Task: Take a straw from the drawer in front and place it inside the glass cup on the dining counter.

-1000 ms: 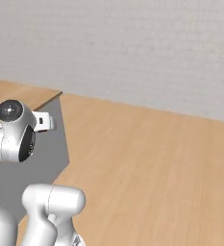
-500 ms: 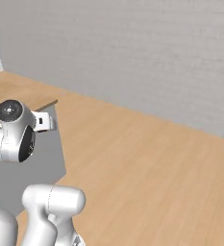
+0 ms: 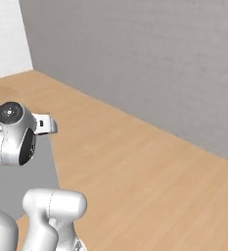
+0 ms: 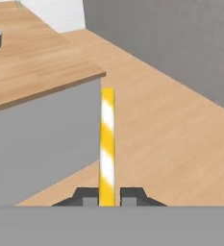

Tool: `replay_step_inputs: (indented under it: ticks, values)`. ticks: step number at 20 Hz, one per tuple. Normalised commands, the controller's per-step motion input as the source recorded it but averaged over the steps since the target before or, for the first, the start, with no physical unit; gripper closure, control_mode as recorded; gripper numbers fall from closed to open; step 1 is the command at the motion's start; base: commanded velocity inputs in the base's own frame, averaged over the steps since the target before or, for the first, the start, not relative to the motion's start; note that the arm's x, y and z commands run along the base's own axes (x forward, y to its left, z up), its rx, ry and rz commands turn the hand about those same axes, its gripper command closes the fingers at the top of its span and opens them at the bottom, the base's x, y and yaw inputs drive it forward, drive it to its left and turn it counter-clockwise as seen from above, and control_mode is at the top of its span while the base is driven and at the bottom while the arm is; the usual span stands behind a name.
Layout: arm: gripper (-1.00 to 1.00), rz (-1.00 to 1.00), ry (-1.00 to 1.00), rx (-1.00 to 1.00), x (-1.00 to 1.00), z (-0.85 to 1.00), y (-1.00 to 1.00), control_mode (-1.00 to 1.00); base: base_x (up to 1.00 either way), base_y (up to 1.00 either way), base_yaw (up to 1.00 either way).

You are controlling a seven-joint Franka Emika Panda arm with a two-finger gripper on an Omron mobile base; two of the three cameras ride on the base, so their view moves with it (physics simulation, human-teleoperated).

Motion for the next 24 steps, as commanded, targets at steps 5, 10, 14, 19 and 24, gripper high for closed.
replay_step_inputs:
  ticks: [5, 10, 14, 19, 24]
  values:
    - [1.00, 0.00, 0.00, 0.00, 0.00, 0.00, 0.00, 1.00, 0.81, -0.79, 0.36]
    - [1.00, 0.00, 0.00, 0.00, 0.00, 0.00, 0.00, 1.00, 0.80, -0.78, 0.37]
    - [1.00, 0.00, 0.00, 0.00, 0.00, 0.00, 0.00, 1.00, 0.80, -0.78, 0.37]
    - [1.00, 0.00, 0.00, 0.00, 0.00, 0.00, 0.00, 1.00, 0.82, -0.75, 0.37]
    - [1.00, 0.00, 0.00, 0.00, 0.00, 0.00, 0.00, 1.00, 0.86, -0.72, 0.38]
